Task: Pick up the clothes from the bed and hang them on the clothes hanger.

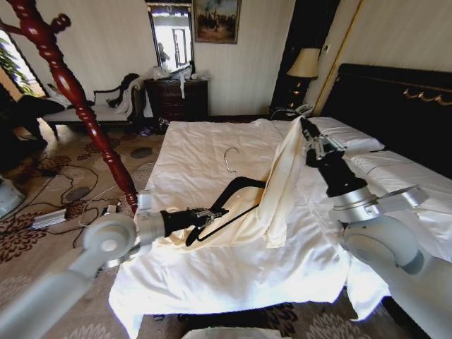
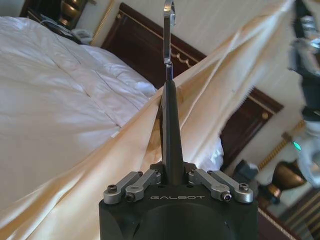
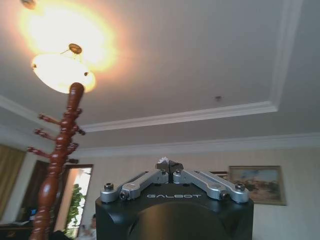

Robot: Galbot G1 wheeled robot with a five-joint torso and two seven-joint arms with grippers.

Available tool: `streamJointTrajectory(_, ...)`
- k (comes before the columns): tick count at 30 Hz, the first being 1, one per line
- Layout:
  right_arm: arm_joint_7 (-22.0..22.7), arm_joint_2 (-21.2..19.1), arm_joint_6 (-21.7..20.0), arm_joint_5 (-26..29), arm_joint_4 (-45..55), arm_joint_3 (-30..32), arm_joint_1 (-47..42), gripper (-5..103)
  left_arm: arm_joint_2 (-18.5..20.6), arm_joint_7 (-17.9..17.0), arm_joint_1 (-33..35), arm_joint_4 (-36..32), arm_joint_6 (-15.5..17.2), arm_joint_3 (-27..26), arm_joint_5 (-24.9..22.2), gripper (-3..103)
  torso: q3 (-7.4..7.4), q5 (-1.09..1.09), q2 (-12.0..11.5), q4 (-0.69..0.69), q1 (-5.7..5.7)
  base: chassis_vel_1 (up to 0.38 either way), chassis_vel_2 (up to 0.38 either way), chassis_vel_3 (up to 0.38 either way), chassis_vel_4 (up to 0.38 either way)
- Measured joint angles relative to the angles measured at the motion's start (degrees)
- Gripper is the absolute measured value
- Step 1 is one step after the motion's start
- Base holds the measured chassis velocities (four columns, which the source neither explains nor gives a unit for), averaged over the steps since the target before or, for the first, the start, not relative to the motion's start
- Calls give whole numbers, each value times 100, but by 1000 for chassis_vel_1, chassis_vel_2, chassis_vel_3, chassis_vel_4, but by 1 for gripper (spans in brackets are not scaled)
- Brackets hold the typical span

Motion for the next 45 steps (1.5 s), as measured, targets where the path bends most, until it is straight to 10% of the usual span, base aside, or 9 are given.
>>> streamJointTrajectory(8, -540, -300, 171, -92, -29, -303, -38, 0, -807, -1, -305, 476, -257, 532, 354, 18, 0, 0, -1, 0, 0, 0, 0, 0, 0)
streamJointTrajectory(25, -891, -77, 67, -1356, -165, -1745, -98, 0, -868, -83, -783, 377, -437, 524, 261, 18, 0, 0, 0, 0, 0, 0, 0, 0, 0)
streamJointTrajectory(39, -3248, -155, 736, -635, -295, -1345, -419, 49, -608, -81, -910, 190, -504, 287, 214, 18, -1, 1, 0, -2, 0, 0, 0, 0, 0)
streamJointTrajectory(43, -2680, -176, 700, -137, -223, -978, -204, 65, -419, -81, -839, 136, -515, 255, 217, 18, -1, -1, 0, 2, -1, 0, 0, 0, 0)
streamJointTrajectory(45, -1151, -224, 252, 217, -80, -818, 13, 77, -339, -82, -821, 60, -514, 257, 213, 18, 0, 0, 0, 1, 0, 0, 0, 0, 0)
